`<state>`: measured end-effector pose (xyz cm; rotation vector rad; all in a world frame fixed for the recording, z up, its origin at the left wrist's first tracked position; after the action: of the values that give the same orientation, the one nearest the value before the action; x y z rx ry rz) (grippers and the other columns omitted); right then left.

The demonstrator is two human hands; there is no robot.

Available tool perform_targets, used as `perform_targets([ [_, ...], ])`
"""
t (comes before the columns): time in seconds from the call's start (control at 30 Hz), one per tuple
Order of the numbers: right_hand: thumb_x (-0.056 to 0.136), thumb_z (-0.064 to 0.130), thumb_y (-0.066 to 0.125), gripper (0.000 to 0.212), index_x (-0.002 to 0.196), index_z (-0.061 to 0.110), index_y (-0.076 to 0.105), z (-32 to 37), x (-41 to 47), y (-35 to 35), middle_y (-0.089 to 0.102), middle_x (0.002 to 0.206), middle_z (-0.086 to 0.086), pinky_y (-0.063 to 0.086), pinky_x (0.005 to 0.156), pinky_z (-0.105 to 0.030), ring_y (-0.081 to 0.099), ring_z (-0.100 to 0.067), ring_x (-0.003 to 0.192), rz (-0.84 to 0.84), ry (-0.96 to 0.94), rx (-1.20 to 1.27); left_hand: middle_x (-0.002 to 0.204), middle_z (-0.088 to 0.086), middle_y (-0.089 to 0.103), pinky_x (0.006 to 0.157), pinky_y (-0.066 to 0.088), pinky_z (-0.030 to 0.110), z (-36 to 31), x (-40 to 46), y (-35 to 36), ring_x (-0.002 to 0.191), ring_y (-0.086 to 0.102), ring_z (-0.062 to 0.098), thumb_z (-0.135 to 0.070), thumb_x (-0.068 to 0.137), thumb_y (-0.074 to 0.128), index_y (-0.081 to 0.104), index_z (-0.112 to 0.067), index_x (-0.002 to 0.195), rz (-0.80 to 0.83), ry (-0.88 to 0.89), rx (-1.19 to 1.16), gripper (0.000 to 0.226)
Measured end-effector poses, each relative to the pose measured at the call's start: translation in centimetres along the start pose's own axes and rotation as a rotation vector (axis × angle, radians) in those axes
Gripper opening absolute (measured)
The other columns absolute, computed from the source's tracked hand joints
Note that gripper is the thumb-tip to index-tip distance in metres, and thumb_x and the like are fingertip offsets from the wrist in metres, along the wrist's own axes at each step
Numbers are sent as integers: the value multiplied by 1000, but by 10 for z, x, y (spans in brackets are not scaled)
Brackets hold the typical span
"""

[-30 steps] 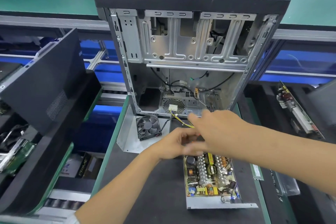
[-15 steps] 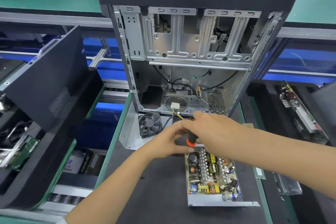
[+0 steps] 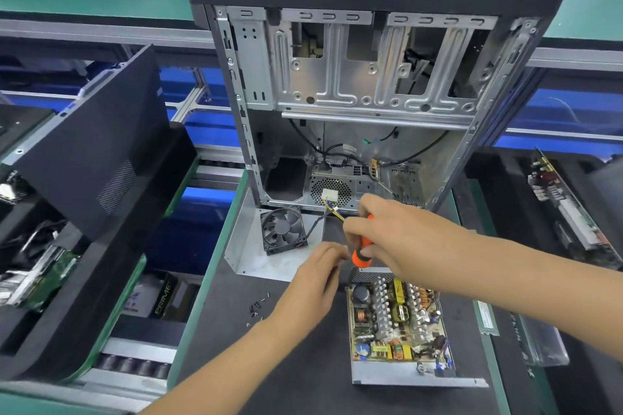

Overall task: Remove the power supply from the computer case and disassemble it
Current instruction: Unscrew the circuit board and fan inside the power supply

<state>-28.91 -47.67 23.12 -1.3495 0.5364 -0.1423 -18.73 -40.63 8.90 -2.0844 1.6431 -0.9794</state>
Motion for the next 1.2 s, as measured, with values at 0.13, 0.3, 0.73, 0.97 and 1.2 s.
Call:
perform_targets([
  [0.13, 96, 22, 52, 9, 98, 29, 48, -4, -4, -11, 38, 102, 3, 48, 73, -38, 48, -14, 75, 0, 24, 53, 116, 3, 55, 93, 38, 12, -3, -13, 11, 101, 48, -1, 2, 96, 46, 56, -2, 115, 34, -19, 1, 22],
  [0.3, 97, 24, 51, 6, 97, 30, 49, -7, -8, -21, 39, 101, 5, 47, 78, -42, 54, -21, 86, 10, 35, 136, 117, 2, 56, 94, 44, 19, 0, -26, 18, 105, 55, 10, -7, 95, 53, 57, -4, 117, 62, -24, 27, 22],
  [0.73, 94, 35, 55, 15, 105, 35, 46, -4, -17, -21, 38, 97, 12, 45, 77, -33, 49, -12, 85, -73, -32, 243, 74, -3, 69, 62, 53, 17, 24, -35, 25, 67, 68, 4, 7, 93, 51, 66, -19, 90, 35, -586, -337, 31],
  [0.97, 94, 37, 51, 11, 97, 35, 40, 11, -36, -6, 44, 94, 14, 38, 73, -25, 46, -2, 82, -46, -132, 266, 82, 6, 67, 63, 41, 21, 19, -46, 22, 64, 49, 9, -1, 86, 50, 56, -26, 69, 359, -618, -181, 31],
  [1.2, 91, 34, 51, 14, 91, 32, 37, 26, -58, 15, 50, 94, 9, 43, 79, -31, 48, -12, 87, -36, -212, 197, 83, 6, 65, 68, 44, 17, 11, -58, 26, 66, 49, 6, -12, 81, 74, 71, -21, 79, 467, -494, -126, 10],
])
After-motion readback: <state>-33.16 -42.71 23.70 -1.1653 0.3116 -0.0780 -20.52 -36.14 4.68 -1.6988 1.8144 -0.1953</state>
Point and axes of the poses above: each hand's wrist, its own x-axis towards the middle knuckle, its own y-axis out of the palm, z = x × y, the point moved 4 cm from there along x, towards the middle knuckle
